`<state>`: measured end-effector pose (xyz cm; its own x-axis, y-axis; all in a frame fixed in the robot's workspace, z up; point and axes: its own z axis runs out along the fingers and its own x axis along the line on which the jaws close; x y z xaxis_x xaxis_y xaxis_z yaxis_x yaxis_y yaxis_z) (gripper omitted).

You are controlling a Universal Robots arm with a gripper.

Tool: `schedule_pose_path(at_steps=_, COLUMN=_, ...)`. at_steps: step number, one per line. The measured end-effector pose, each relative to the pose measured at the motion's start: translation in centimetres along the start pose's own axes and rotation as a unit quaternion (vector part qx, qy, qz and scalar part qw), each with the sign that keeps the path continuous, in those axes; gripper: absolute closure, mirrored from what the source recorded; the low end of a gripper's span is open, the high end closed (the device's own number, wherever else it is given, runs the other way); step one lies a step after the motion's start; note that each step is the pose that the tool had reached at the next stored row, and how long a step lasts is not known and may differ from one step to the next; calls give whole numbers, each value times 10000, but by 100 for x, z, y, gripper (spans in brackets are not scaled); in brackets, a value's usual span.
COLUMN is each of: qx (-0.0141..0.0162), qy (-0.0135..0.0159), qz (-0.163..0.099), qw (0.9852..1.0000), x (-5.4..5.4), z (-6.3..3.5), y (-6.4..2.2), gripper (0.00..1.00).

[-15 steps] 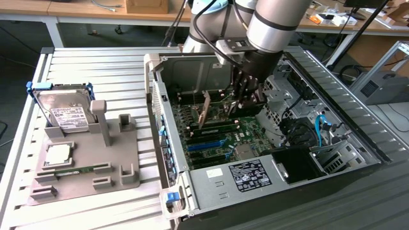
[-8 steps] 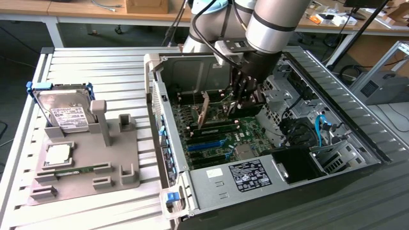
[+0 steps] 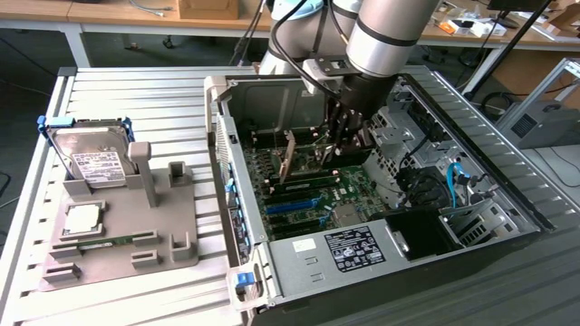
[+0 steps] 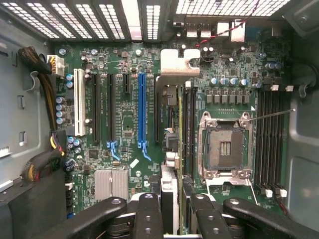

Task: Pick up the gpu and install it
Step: 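Insert the gpu into the slot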

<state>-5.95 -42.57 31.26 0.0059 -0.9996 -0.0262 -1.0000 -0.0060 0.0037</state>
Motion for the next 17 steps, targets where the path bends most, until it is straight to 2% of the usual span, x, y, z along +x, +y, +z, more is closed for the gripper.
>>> schedule_pose_path(at_steps=17, qx=0, qy=0, qz=0, qw=10000, x=1, z=43, y=57, gripper=73)
